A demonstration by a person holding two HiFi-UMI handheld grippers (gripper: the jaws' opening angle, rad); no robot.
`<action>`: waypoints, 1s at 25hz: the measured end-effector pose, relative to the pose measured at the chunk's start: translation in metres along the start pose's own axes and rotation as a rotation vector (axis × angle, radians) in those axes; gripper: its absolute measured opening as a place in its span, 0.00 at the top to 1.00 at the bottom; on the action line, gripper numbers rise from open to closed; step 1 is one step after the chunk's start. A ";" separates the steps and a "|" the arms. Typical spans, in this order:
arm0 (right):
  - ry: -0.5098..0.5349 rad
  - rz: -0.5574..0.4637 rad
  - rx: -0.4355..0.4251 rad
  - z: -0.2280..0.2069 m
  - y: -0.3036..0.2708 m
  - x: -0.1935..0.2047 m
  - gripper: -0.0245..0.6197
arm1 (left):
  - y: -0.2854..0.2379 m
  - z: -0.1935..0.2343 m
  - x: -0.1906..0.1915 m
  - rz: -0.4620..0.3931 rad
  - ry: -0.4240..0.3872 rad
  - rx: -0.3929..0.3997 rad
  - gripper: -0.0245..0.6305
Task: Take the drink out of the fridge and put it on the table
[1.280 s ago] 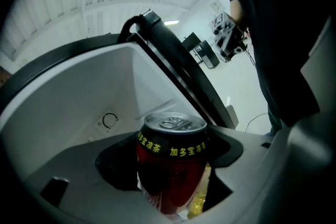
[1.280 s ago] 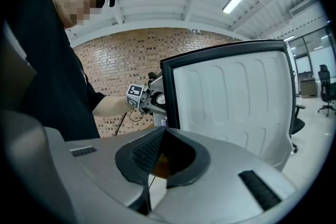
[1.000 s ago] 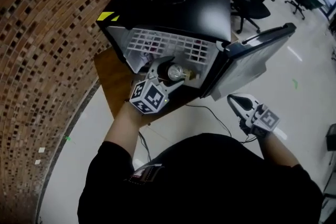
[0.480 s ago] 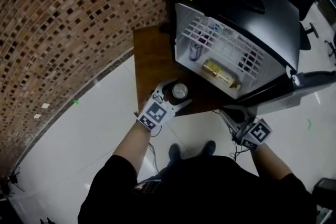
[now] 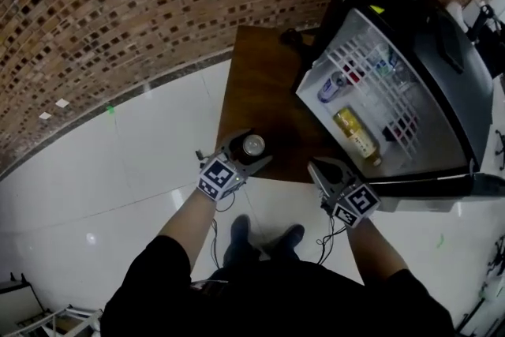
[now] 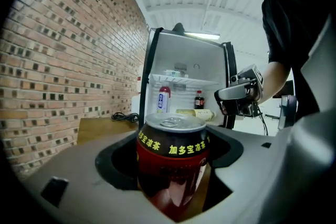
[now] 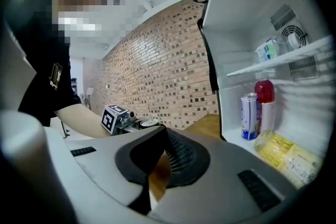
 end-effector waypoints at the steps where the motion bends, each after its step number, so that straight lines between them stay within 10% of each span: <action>1: 0.003 0.007 -0.002 -0.002 -0.006 0.004 0.95 | 0.002 0.002 0.005 -0.010 0.001 -0.017 0.44; 19: -0.026 0.061 0.008 -0.012 -0.022 0.051 0.95 | -0.003 0.001 0.065 -0.070 0.075 -0.075 0.42; 25: -0.024 0.037 0.029 -0.001 -0.018 0.031 0.95 | 0.025 -0.001 0.060 -0.029 0.120 -0.110 0.27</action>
Point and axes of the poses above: the fingertips, and each gripper's own axes: y backward along the fingers, z to its left, x out of its underside, the point moved 2 cm from there along y, backward along the fingers, and after that the axes turned 13 degrees about -y, right-handed, at the moved point
